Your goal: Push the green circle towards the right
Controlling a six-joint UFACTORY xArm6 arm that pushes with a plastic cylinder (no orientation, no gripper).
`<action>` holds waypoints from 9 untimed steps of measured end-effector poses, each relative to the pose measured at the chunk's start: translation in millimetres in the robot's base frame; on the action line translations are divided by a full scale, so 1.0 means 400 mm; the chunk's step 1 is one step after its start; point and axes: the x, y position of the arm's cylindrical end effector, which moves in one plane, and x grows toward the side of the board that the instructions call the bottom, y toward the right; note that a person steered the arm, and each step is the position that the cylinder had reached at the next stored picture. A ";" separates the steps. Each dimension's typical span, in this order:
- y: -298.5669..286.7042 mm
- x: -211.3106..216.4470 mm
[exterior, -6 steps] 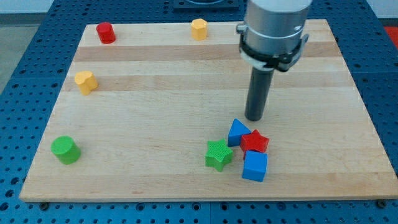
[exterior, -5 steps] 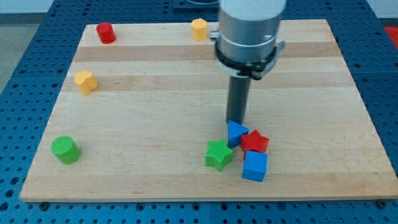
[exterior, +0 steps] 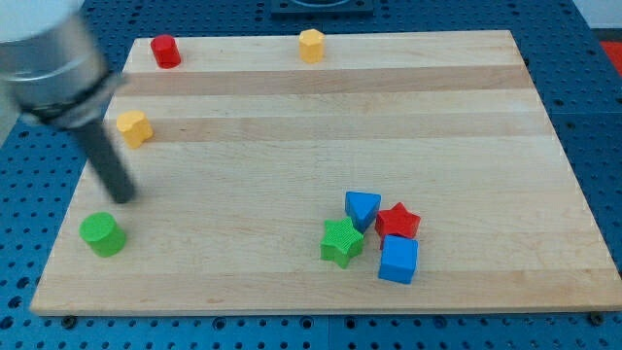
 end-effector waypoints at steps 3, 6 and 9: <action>-0.012 0.110; 0.162 0.098; 0.303 0.098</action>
